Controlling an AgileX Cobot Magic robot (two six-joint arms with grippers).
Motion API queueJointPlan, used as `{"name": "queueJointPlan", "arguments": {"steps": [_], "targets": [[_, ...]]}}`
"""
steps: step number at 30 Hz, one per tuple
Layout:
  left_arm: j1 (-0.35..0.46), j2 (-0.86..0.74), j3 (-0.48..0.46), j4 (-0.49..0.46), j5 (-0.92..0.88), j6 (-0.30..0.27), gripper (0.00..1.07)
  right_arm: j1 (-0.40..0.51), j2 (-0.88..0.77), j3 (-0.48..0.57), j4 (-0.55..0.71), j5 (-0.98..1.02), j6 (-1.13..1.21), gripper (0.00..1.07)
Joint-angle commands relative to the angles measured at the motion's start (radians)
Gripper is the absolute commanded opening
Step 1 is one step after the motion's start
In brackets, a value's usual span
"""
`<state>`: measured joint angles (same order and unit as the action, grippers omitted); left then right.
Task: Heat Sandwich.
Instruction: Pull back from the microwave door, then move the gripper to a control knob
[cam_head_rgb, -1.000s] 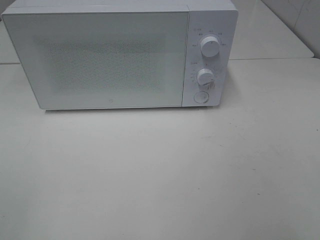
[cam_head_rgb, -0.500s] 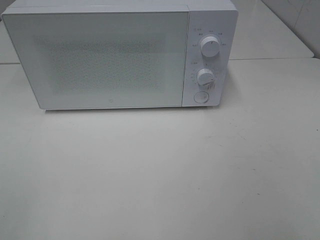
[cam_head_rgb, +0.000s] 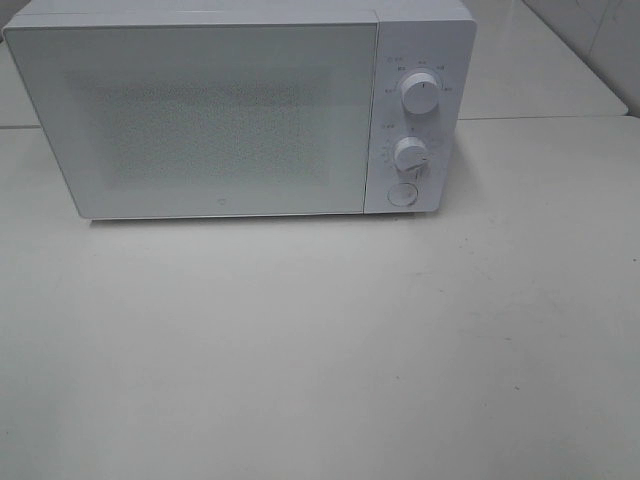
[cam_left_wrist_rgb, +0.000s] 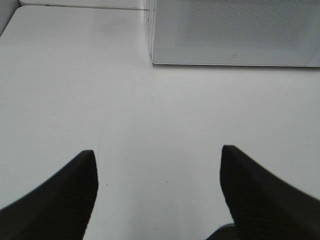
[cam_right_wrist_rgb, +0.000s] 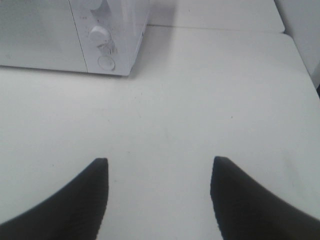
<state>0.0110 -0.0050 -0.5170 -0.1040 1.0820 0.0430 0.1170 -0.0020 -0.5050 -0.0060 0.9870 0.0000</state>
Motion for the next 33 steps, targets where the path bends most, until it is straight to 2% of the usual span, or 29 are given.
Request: {"name": "queueJointPlan", "arguments": {"steps": [1, 3, 5, 6, 15, 17, 23, 24, 27, 33], "targets": [[-0.005, -0.020, 0.001, -0.001, -0.013, 0.001, 0.66, -0.006, 0.008, -0.017, -0.004, -0.113, -0.020, 0.60], [-0.005, -0.020, 0.001, -0.001, -0.013, 0.001, 0.66, -0.006, 0.060, -0.005, -0.004, -0.263, -0.022, 0.60], [-0.005, -0.020, 0.001, -0.001, -0.013, 0.001, 0.66, -0.006, 0.084, 0.001, -0.004, -0.320, -0.022, 0.60], [-0.005, -0.020, 0.001, -0.001, -0.013, 0.001, 0.66, -0.006, 0.135, 0.017, -0.004, -0.423, -0.021, 0.60], [-0.005, -0.019, 0.001, -0.001, -0.013, 0.001, 0.66, -0.006, 0.293, 0.071, -0.011, -0.776, -0.017, 0.60], [-0.005, -0.019, 0.001, -0.001, -0.013, 0.001, 0.66, -0.006, 0.350, 0.110, -0.001, -0.918, -0.008, 0.60], [-0.005, -0.019, 0.001, -0.001, -0.013, 0.001, 0.66, 0.004, 0.487, 0.149, -0.072, -1.068, -0.021, 0.60], [-0.005, -0.019, 0.001, -0.001, -0.013, 0.001, 0.66, 0.023, 0.544, 0.154, -0.131, -1.118, -0.017, 0.60], [-0.005, -0.019, 0.001, -0.001, -0.013, 0.001, 0.66, 0.073, 0.638, 0.154, -0.206, -1.189, -0.013, 0.60], [-0.005, -0.019, 0.001, -0.001, -0.013, 0.001, 0.66, 0.176, 0.836, 0.154, -0.220, -1.334, -0.014, 0.60]]}}
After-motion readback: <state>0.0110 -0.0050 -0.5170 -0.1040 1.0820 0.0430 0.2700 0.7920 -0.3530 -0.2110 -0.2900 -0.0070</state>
